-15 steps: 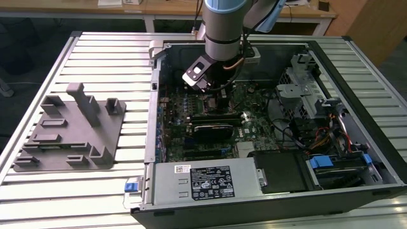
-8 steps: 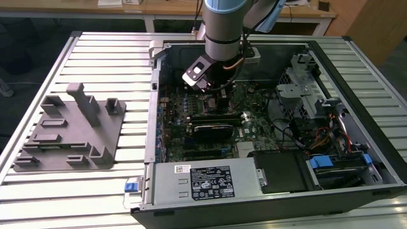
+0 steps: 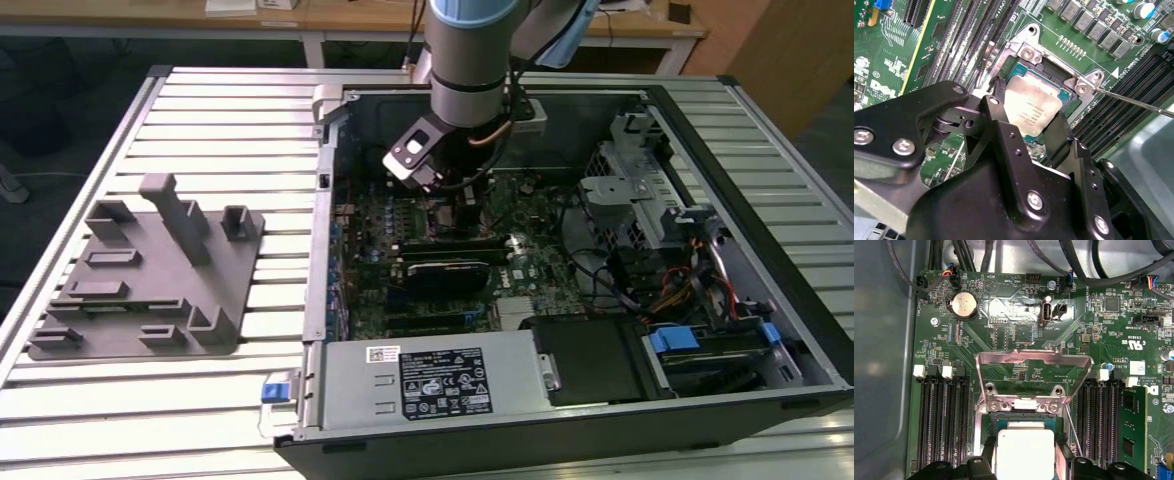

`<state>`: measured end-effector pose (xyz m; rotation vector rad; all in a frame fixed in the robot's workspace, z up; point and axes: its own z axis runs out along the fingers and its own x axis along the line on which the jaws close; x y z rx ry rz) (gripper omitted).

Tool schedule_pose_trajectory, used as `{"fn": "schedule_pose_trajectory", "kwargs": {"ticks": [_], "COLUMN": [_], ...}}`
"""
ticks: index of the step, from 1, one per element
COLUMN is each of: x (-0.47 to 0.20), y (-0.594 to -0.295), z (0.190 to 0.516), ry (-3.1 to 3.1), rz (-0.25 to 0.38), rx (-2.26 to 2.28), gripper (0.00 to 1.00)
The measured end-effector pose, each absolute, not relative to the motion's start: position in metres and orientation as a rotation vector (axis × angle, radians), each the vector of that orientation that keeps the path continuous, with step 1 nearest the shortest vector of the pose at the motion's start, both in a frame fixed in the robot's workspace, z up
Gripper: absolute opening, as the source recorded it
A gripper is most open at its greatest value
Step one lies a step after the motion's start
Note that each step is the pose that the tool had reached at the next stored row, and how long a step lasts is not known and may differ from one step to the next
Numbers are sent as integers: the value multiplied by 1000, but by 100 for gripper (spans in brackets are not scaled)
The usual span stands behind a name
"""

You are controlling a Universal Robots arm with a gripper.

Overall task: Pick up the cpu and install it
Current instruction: 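Place the cpu into insertion slot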

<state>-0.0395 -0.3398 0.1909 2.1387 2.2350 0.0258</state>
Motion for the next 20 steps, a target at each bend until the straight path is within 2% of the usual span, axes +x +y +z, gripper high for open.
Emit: {"fn": "schedule_pose_trajectory", "kwargs": {"ticks": [20], "x": [-39], "y": [-339], "z": [190], "ry": [2235], "rz": [26], "rx": [2139], "gripper": [54]}}
